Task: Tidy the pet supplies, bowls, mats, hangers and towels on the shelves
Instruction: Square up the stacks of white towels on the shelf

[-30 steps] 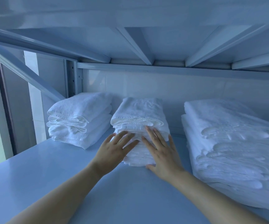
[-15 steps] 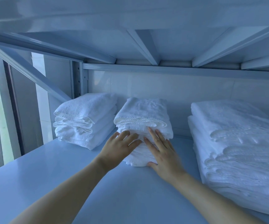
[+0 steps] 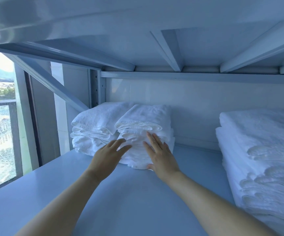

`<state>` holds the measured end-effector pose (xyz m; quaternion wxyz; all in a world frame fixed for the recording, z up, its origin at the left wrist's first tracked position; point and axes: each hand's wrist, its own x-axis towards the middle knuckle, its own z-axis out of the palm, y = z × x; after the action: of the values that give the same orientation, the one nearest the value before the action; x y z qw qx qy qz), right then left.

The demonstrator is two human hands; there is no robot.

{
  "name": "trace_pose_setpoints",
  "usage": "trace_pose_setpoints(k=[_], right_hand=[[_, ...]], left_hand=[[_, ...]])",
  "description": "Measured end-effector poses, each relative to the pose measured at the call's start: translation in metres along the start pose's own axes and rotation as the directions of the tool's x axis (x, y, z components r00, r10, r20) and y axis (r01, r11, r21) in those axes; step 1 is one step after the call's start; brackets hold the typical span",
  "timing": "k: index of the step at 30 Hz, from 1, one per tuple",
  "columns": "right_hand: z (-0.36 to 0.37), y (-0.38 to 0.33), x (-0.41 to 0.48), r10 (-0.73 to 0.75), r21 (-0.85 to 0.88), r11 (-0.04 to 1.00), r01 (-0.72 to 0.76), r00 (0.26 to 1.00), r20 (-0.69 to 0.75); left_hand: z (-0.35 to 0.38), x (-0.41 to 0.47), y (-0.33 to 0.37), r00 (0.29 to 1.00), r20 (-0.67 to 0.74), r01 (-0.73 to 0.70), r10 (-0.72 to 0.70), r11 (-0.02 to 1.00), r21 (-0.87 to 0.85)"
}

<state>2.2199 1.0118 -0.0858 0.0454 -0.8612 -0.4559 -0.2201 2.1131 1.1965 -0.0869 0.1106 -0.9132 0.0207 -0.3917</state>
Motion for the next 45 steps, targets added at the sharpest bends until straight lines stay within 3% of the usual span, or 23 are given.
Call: trace_pose_setpoints(k=[3, 7, 12, 20, 26, 34, 45], right_hand=[[0.005, -0.001, -0.001, 0.03, -0.028, 0.999, -0.031, 1.0, -0.009], [0.012, -0.02, -0.003, 0.053, -0.091, 0.994, -0.059, 0.996, -0.07], [0.018, -0.035, 0.006, -0.003, -0.097, 0.995, -0.008, 0.994, -0.111], [0.022, -0.034, 0.018, -0.001, -0.112, 0.994, -0.01, 0.995, -0.098], [0.027, -0.03, 0.026, -0.006, -0.129, 0.992, -0.007, 0.995, -0.099], [0.036, -0.025, 0.045, 0.018, -0.13, 0.991, -0.031, 0.994, -0.104], [0.008, -0.023, -0.004, 0.016, 0.034, 0.999, -0.016, 1.0, -0.001]], left_hand=[[0.001, -0.012, -0.013, 0.995, 0.06, 0.077, -0.078, 0.997, 0.013], [0.008, -0.02, -0.029, 0.944, 0.138, 0.298, -0.301, 0.954, 0.044], [0.01, -0.02, -0.044, 0.916, 0.159, 0.362, -0.368, 0.93, 0.063], [0.023, -0.007, -0.049, 0.922, 0.245, 0.269, -0.298, 0.952, 0.147], [0.045, 0.001, -0.053, 0.94, 0.206, 0.232, -0.271, 0.953, 0.194], [0.056, 0.008, -0.064, 0.944, 0.169, 0.282, -0.284, 0.959, 0.038], [0.013, -0.015, -0.014, 0.868, 0.352, 0.405, -0.35, 0.909, -0.094]])
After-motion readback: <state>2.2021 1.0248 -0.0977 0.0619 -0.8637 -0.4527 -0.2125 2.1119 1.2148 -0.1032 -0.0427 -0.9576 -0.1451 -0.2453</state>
